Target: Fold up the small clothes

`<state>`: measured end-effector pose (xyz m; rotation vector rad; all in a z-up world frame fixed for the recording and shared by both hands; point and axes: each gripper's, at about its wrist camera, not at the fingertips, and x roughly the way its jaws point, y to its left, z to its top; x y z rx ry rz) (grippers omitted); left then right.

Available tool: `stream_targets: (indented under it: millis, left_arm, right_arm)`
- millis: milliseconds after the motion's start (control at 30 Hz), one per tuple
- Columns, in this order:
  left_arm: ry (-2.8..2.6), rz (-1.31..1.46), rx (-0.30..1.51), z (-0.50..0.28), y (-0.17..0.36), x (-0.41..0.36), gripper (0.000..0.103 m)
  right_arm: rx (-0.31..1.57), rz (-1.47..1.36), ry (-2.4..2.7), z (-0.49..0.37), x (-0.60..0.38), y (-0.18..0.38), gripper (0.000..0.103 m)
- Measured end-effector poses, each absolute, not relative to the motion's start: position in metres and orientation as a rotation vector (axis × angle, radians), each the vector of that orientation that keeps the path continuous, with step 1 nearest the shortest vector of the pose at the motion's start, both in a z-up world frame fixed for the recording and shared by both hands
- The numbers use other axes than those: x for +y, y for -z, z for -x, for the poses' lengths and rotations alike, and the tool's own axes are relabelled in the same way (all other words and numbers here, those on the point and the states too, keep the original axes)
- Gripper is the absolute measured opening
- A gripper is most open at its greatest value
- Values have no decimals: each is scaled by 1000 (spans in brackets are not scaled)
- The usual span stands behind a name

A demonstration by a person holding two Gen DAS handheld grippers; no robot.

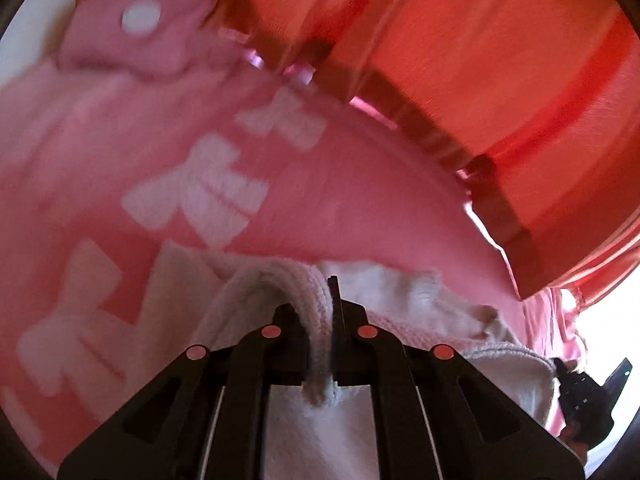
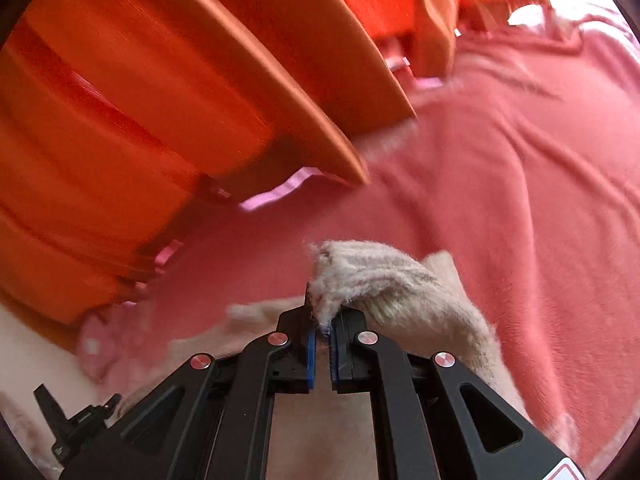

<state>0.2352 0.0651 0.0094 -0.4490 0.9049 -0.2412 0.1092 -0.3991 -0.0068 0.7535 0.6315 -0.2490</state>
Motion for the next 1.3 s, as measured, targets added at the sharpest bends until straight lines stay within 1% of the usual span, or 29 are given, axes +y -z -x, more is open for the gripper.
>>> stream_targets:
  millis: [100,133,200,233,267,300,333,367,400,467,533,600,667,833,900,933,967,1033,1067,1100,1133,1167,1233,1300]
  left_arm:
    - [233,458,943,-248,2,61,8]
    - [229,435,937,-249,-1,59,10]
    - [239,414,927,-247,-5,56,12]
    - [253,428,923,-244,-7,57,16]
    - [260,448,921,-244,-10,59,31]
    - [266,484,906,-240,-16,66,45]
    - [248,494,889,-238,-20,69,71]
    - [199,496,834,-231,-30,76,79]
    - [180,483,795,-225,-38,81,79]
    - [169,425,765,-221,-46,85,86]
    - [163,394,797,-225,-42,86,86]
    - [168,366,874,-233,-31,79,86]
    - [155,318,897,-234,-26,71,86]
    - [118,135,910,-231,-24,51,85]
    - [106,78,937,-230,-16,45,85]
    - [94,59,956,-230,-11,43,79]
    - [90,51,973,-232,-6,43,75]
    - [92,61,984,-235,-2,43,73]
    - [90,60,981,-235,-2,43,69]
    - [93,53,977,-235,-3,41,67]
    - [89,45,974,-236,-4,39,65]
    - [85,33,972,-235,-4,37,61]
    - [86,9,967,-233,-5,32,56]
    - [89,-5,961,-230,-6,30,51]
  right_arm:
    - [662,-754,230,-122,-404,19,7]
    - [653,-771,222,-122,-407,20,11]
    - [597,-794,204,-112,-407,8,14]
    - [553,-786,208,-103,-407,-1,18]
    - [493,-760,237,-92,-407,-10,24]
    - [460,-737,268,-84,-407,-16,39]
    - [443,-715,292,-79,-406,-19,53]
    - [448,-693,305,-77,-406,-20,54]
    - [474,-683,308,-77,-406,-17,54]
    - [533,-690,304,-82,-409,-7,54]
    - [617,-701,299,-92,-412,5,54]
    - [666,-716,299,-98,-413,15,54]
    - [708,-717,299,-103,-410,20,54]
    - [764,-732,291,-107,-400,21,54]
    - [776,-689,289,-109,-393,21,54]
    - [782,-632,307,-109,-387,21,52]
    - [786,-598,321,-109,-385,21,50]
    - [791,-537,346,-109,-380,22,44]
    - [794,-515,361,-109,-377,22,41]
    - [795,-501,375,-110,-375,22,35]
    - [792,-492,383,-111,-374,22,21]
    - [781,-483,390,-112,-372,20,12]
    - [749,-482,401,-112,-370,15,8]
    - [705,-504,400,-109,-371,9,7]
